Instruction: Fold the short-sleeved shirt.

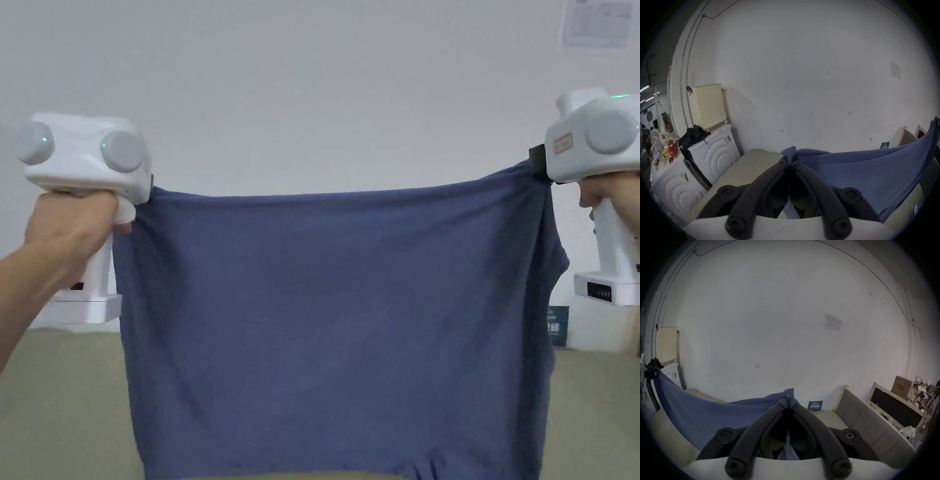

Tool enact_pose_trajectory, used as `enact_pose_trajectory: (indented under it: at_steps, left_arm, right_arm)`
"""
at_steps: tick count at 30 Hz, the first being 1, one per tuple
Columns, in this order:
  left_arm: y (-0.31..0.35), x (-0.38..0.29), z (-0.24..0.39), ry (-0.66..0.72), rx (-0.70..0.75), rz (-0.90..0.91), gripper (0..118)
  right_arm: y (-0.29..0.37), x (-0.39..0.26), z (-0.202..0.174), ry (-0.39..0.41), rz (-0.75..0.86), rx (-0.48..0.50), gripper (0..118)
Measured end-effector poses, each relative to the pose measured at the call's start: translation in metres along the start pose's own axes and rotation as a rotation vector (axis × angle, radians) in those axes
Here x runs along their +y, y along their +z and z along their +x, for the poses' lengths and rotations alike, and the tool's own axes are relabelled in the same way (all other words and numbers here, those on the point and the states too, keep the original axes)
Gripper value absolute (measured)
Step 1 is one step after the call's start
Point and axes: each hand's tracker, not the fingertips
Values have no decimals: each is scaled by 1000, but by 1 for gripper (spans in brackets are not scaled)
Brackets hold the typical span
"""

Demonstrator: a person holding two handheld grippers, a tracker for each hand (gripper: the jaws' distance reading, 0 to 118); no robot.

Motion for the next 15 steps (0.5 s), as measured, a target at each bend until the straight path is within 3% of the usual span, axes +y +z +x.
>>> enact_pose_trajectory:
  at_steps: [3, 15]
  left_arm:
    - [-24, -33, 3, -25, -2, -37, 0]
    - [-76, -193, 4, -89, -53, -194, 0]
  right_arm:
    - [-22, -38, -9, 20, -52, 13, 1]
    - [-54, -221, -24, -22, -280, 58, 1]
